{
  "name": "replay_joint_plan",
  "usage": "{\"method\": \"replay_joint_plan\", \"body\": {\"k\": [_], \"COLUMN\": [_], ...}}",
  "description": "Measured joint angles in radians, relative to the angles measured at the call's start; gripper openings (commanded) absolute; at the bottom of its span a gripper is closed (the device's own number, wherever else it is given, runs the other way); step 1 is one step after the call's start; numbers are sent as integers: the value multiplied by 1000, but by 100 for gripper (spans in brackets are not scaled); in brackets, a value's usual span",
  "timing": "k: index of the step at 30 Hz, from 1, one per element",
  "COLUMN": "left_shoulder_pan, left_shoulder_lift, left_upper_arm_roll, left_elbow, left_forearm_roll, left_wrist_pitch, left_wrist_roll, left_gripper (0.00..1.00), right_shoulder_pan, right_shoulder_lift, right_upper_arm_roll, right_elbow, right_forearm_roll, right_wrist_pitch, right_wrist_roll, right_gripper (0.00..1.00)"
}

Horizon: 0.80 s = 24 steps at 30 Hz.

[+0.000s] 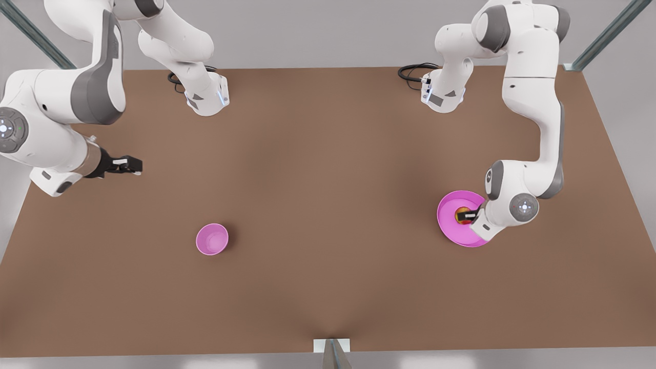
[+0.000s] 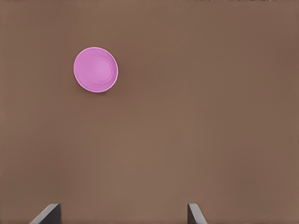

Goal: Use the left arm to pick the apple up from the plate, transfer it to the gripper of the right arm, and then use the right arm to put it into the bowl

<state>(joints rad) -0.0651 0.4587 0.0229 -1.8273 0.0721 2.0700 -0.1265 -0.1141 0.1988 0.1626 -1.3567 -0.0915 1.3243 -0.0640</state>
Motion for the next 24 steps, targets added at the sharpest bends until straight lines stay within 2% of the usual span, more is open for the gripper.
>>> {"method": "replay_joint_plan", "body": {"k": [15,24], "left_shoulder_pan": [19,14], "left_shoulder_lift": [36,54], "left_upper_arm_roll": [0,-1], "left_elbow": [-135,-153], "left_forearm_roll": [-27,-56], "left_wrist_pitch": [193,249], "left_wrist_roll": [28,43], "left_gripper": [100,100], "right_shoulder_pan": [-10,-10], "right_shoulder_lift": [33,38], "right_upper_arm_roll": [1,1], "right_elbow": [17,19], "right_forearm_roll": [8,3], "right_wrist_pitch": [-6,-10], "right_wrist_roll": [-12,-16], "right_gripper": [100,100]}}
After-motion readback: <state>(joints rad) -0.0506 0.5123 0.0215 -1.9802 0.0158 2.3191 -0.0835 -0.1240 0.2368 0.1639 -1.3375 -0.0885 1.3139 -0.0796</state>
